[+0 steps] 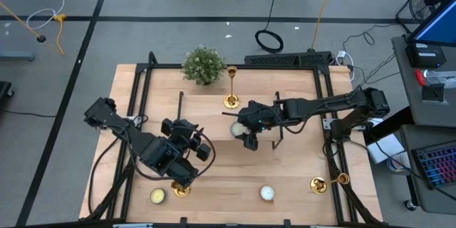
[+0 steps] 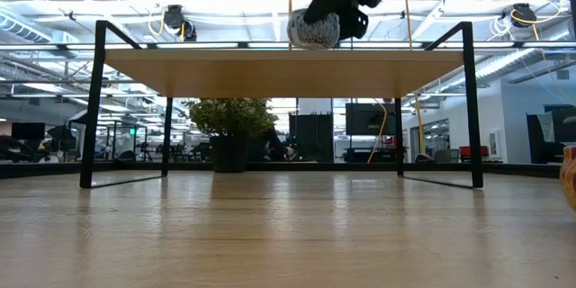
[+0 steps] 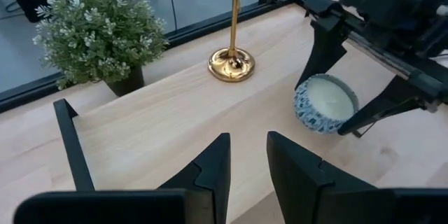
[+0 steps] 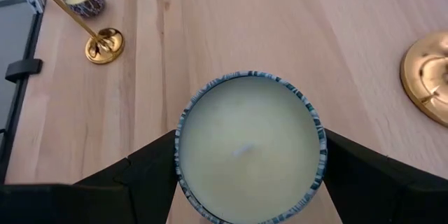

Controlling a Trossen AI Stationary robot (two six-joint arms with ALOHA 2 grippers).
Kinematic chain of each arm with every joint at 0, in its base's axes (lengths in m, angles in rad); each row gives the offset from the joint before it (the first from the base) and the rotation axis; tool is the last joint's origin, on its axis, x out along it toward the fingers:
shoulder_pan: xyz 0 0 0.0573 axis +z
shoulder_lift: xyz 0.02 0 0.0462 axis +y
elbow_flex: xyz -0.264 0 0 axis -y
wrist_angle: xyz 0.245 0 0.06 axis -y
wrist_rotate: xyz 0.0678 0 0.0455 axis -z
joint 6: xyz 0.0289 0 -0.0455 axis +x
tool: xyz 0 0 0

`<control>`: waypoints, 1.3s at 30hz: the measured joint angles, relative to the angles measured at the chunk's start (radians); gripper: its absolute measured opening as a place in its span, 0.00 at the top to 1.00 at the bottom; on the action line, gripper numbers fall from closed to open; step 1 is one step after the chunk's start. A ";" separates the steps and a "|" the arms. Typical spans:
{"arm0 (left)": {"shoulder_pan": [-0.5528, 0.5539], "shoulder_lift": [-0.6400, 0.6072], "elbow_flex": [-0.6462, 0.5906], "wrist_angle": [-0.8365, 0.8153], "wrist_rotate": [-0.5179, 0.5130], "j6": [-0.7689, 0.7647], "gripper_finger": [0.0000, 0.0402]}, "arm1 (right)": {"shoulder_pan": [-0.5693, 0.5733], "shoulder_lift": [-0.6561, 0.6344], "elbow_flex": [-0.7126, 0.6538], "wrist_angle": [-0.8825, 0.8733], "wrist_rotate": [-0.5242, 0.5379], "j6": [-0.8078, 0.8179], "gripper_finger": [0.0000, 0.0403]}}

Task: Stock candles and holders on shelf
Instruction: Put the blue scented candle on the shelf

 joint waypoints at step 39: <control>0.007 0.000 0.000 0.004 0.000 0.020 0.76 | -0.018 0.032 0.000 0.011 -0.004 -0.010 0.23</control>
